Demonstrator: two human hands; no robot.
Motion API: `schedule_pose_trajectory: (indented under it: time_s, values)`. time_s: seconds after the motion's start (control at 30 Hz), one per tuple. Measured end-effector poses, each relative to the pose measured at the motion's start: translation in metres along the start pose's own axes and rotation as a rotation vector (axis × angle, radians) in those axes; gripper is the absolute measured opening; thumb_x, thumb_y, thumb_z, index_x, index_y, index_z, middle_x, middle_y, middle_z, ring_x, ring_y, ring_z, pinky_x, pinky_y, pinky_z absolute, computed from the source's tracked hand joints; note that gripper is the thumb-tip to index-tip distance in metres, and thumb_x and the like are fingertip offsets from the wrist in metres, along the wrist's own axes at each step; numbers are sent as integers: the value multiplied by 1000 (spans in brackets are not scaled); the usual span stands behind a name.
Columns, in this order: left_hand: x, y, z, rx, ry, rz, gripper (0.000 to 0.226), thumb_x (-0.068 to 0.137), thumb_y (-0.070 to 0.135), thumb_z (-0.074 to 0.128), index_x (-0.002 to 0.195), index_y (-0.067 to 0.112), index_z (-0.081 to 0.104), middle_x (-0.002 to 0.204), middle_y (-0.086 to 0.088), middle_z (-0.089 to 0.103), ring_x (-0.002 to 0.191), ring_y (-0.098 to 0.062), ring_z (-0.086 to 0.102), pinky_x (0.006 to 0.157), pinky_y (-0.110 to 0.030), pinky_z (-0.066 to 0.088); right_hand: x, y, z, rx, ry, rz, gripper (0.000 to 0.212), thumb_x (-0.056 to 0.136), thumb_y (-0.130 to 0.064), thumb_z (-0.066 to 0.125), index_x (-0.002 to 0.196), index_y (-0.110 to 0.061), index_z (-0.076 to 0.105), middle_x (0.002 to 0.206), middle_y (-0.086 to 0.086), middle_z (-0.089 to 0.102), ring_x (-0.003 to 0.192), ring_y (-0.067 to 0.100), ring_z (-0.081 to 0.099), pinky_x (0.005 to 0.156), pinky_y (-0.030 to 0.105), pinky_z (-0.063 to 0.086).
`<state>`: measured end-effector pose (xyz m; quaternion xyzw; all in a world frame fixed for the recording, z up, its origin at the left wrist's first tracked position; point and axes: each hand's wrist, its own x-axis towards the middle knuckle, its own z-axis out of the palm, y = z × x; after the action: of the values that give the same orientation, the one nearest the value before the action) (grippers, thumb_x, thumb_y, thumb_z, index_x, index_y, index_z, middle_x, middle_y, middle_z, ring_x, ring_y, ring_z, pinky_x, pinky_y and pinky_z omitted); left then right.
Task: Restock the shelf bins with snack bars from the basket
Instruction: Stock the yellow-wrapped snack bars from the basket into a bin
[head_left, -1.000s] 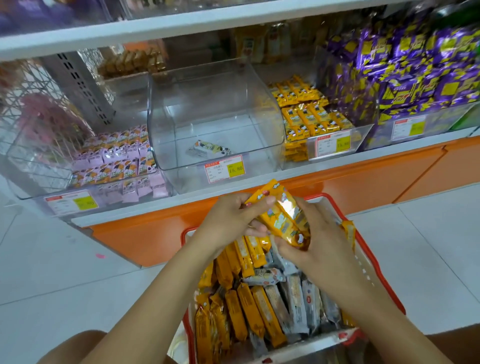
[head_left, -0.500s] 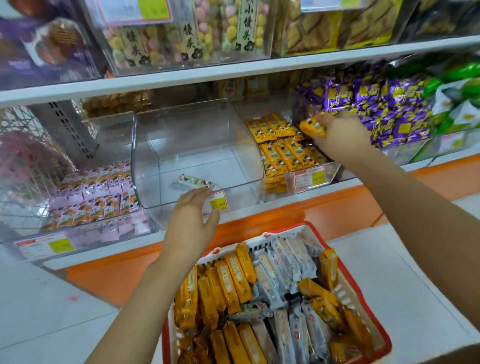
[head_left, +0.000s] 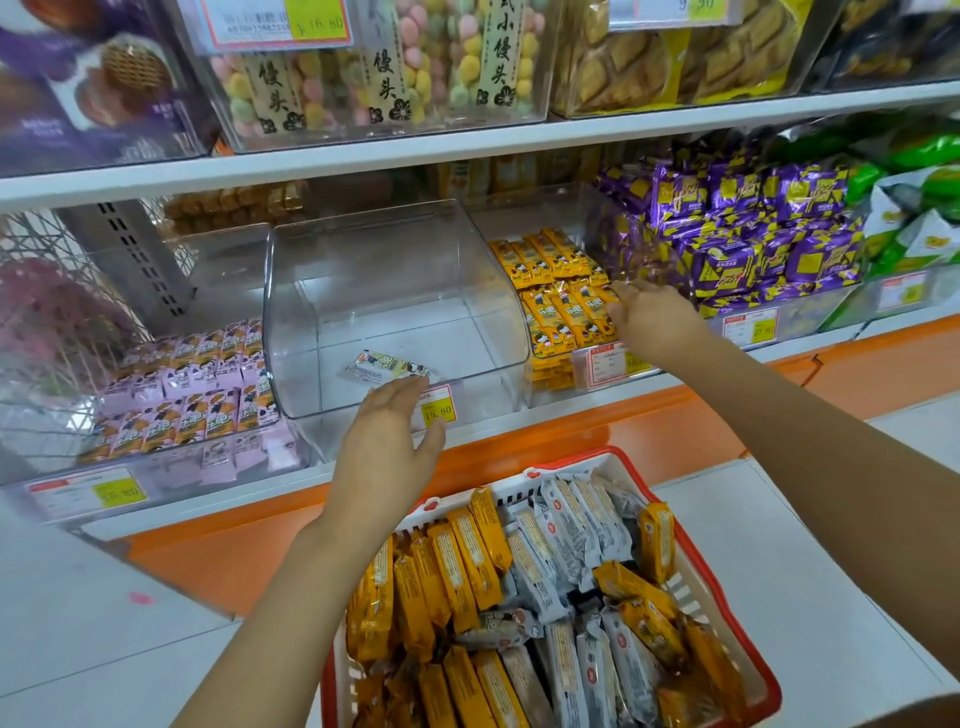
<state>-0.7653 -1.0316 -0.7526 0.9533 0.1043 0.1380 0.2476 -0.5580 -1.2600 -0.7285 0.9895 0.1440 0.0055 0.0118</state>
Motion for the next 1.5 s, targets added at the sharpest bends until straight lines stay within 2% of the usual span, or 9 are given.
schedule_pose_trajectory:
  time_s: [0.27, 0.4, 0.53, 0.67, 0.9, 1.0, 1.2, 1.43, 1.5]
  values:
    - [-11, -1, -1, 14, -41, 62, 57, 96, 29, 51, 148, 18, 31, 155, 4, 25, 145, -9, 14, 106, -15, 7, 0, 16, 4, 123, -146, -114, 52, 106, -32, 18, 150, -5, 22, 160, 15, 9, 147, 28, 11, 114, 43, 21]
    - [-26, -4, -5, -32, -30, 78, 51, 96, 29, 52, 144, 19, 40, 151, 5, 34, 141, -10, 25, 105, -14, 13, -21, 6, 5, 279, 108, -108, 39, 104, -27, 34, 127, 0, 51, 139, 23, 45, 123, 36, 47, 91, 39, 41]
    - [-43, -15, -9, -128, -65, 24, 15, 94, 25, 55, 97, 17, 67, 96, 0, 68, 86, -13, 63, 80, -26, 50, -76, -23, 13, 523, 497, -166, 19, 96, -16, 50, 85, -4, 61, 90, 9, 54, 74, 20, 53, 65, 28, 37]
    - [-62, -45, -3, 130, -335, -102, 38, 93, 35, 55, 61, 17, 49, 58, -2, 51, 56, -18, 48, 51, -30, 32, -133, -71, 43, 611, 285, -269, 27, 96, -20, 53, 69, -19, 45, 72, -7, 41, 59, 4, 41, 53, 15, 27]
    - [-110, -95, 13, 383, -730, -330, 38, 98, 38, 43, 112, 7, 59, 111, -9, 61, 102, -22, 57, 78, -28, 43, -200, -155, 134, 495, -402, -260, 31, 95, -35, 56, 116, -12, 53, 110, 4, 57, 89, 21, 58, 80, 34, 45]
    - [-126, -107, 18, 357, -887, -355, 32, 99, 37, 43, 94, 9, 58, 97, -4, 58, 91, -18, 56, 72, -24, 41, -232, -178, 164, 386, -559, -202, 68, 88, -44, 64, 139, -12, 33, 138, 9, 42, 120, 27, 50, 91, 39, 47]
    - [-137, -107, 27, 326, -1023, -336, 42, 99, 27, 42, 60, 13, 37, 62, 0, 36, 53, -10, 35, 47, -21, 26, -277, -192, 201, 282, -442, -133, 101, 79, -61, 64, 149, -10, 11, 148, 12, 25, 139, 30, 26, 109, 37, 36]
    - [-138, -105, 25, 294, -1046, -335, 33, 98, 18, 44, 120, -3, 57, 121, -17, 59, 98, -27, 61, 53, -20, 33, -296, -195, 210, 154, -398, -153, 109, 87, -45, 63, 150, -6, -15, 148, 17, 22, 137, 31, 26, 110, 38, 30]
    - [-139, -109, 26, 305, -1054, -319, 26, 98, 19, 44, 106, 2, 62, 100, -13, 61, 84, -23, 61, 49, -20, 29, -297, -198, 213, 120, -392, -175, 109, 86, -47, 64, 150, -5, -15, 147, 16, 21, 136, 31, 26, 110, 38, 30]
